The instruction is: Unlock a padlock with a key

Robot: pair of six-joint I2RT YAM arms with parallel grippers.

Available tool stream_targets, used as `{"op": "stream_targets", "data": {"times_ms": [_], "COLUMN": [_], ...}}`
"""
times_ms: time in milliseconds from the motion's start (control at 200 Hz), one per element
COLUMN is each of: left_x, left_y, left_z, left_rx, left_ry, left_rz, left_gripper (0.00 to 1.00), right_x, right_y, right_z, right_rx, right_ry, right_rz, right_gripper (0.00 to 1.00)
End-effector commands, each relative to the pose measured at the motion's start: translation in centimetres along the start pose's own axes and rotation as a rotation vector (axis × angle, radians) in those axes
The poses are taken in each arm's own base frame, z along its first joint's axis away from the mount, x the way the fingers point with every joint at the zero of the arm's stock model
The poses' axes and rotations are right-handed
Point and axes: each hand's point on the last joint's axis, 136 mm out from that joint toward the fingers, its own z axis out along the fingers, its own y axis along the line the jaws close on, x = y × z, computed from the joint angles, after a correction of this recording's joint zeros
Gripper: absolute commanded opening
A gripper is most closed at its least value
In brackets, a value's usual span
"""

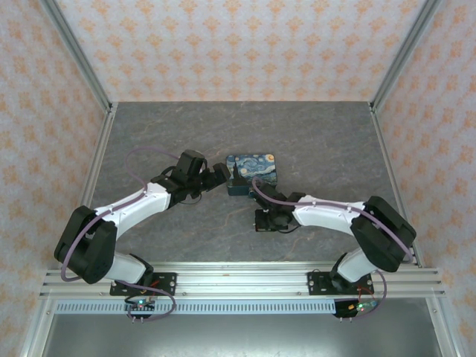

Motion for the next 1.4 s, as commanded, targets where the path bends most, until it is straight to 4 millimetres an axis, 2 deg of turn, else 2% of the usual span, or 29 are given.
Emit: {"op": "stream_targets", "data": {"times_ms": [0,255,586,981,1101,1396], "left_x": [-0.3,0.1,0.9,2.8,3.4,3.6], "left_y": [-1.0,-1.5,-1.8,-3.9,-4.6,-8.2], "left_z": [-0.4,-0.7,0.1,0.6,0.5,1.0], "left_rx": [0.027,0.05,0.059,0.162,0.204,0.378], "left_ry": [-0.011,-0.003,0.016,0.067,0.081,0.107], "left_rz": [-0.005,-0.011,-0.014,-0.063,-0.085,-0.174], "left_gripper": [1.0,1.0,1.0,1.0,0.95,0.64], "right_x": [0.0,-0.4,0.3,-2.1,-3.1,-6.9], "right_y": [-0.3,-0.5,-1.0,0.2,0.3,1.6], "right_z": [-0.6,-1.1,-0.1,-3.3,-4.6,-8.7], "right_rx": [-0.004,-0.003,0.005,-0.086,-0.128,-0.308], "right_ry": [-0.019,-0.052,-0.02,-0.127,-0.163,-0.287], "right_rz": [0.009,0.018,0.024,0.088,0.124,0.25], "right_gripper": [0.0,0.0,0.0,0.0,0.0,0.0]}}
